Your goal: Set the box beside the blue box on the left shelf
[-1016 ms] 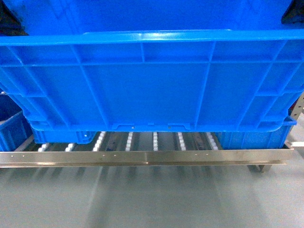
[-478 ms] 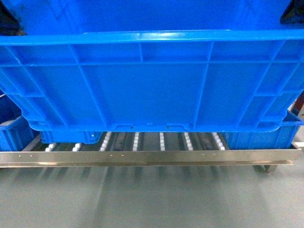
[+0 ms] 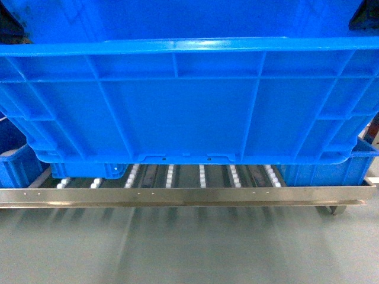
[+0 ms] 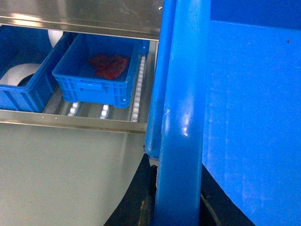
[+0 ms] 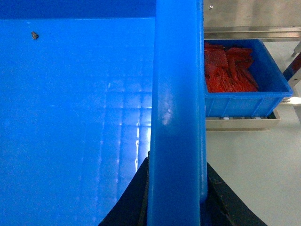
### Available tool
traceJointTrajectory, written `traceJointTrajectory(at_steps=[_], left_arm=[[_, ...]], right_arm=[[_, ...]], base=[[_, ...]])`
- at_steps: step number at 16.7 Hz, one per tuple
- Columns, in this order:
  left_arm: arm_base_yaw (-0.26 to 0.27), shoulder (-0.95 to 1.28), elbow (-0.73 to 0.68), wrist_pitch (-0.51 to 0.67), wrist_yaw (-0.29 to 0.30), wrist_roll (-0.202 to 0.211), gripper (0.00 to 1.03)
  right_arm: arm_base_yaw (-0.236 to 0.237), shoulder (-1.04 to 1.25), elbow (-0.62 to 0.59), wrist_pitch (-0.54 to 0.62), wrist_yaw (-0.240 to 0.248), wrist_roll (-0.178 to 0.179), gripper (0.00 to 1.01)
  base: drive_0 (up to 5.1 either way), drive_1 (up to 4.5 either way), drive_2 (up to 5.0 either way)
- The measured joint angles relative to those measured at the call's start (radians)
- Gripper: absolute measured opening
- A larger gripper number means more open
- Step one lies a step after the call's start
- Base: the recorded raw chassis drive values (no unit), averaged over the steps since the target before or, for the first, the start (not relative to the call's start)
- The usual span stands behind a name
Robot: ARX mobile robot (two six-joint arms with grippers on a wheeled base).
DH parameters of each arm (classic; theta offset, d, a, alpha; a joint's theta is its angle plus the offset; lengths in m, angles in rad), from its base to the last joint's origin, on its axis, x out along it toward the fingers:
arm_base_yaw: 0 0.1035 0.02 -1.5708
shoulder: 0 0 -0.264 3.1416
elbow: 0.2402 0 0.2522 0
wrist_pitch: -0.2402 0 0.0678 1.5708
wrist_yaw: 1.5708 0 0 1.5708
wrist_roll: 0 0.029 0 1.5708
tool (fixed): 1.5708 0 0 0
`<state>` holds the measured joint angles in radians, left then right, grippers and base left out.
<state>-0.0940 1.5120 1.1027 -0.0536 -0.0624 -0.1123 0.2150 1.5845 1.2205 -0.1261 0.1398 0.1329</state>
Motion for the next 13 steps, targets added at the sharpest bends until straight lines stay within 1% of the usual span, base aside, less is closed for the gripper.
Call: traceJointTrajectory(at_steps=[13], left_arm=[[0.0, 0.0, 0.0, 0.0, 0.003, 0.005, 0.1]], right_arm=[[0.0, 0.0, 0.0, 0.0, 0.003, 0.0, 0.22]], base=[[0.0, 0.0, 0.0]])
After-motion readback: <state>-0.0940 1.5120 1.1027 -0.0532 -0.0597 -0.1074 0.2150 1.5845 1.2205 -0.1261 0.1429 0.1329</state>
